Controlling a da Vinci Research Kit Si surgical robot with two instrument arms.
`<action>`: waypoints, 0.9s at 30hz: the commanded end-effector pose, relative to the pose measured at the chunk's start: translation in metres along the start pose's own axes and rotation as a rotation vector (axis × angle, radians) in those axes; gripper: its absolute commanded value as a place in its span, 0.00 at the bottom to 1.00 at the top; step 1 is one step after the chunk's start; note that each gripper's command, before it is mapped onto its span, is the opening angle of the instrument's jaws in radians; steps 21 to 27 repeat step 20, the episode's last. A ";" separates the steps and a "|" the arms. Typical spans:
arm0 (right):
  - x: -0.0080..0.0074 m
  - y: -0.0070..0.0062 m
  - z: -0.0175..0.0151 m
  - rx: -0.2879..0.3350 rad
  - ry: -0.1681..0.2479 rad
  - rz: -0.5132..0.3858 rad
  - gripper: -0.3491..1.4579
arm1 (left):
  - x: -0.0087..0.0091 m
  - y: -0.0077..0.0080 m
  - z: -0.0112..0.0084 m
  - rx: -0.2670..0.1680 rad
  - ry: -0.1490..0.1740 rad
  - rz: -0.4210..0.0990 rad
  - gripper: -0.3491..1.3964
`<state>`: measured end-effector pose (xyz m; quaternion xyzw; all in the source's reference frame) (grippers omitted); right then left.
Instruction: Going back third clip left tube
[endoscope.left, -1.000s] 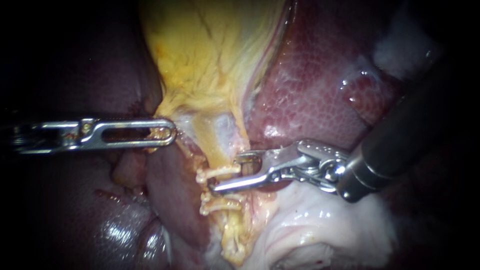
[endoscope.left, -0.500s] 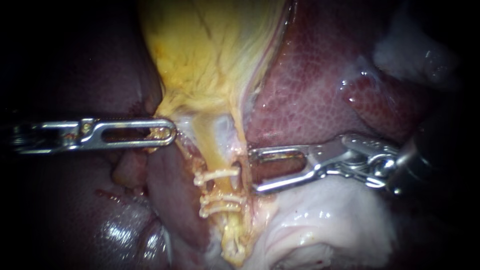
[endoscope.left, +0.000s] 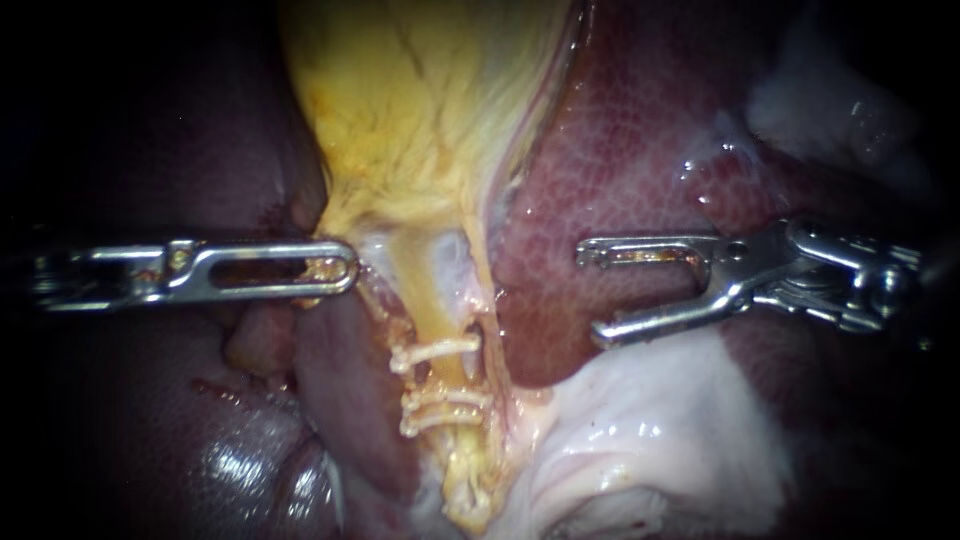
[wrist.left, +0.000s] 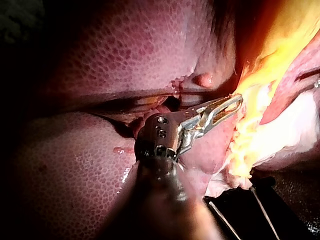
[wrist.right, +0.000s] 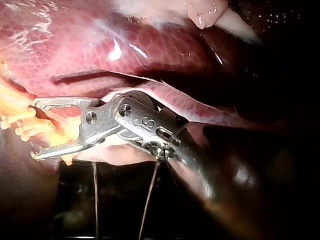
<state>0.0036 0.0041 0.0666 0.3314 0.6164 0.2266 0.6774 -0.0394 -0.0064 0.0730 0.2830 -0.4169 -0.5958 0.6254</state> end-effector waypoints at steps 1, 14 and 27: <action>-0.0001 0.0000 0.0001 0.000 0.000 0.000 0.52 | 0.0004 0.0003 0.0008 -0.005 0.011 0.005 0.00; -0.0001 -0.0005 0.0003 0.001 -0.003 -0.004 0.52 | 0.0009 -0.0001 0.0040 0.000 0.025 0.009 0.00; 0.0000 -0.0006 0.0004 0.000 -0.003 -0.004 0.52 | 0.0010 -0.0001 0.0040 0.000 0.025 0.009 0.00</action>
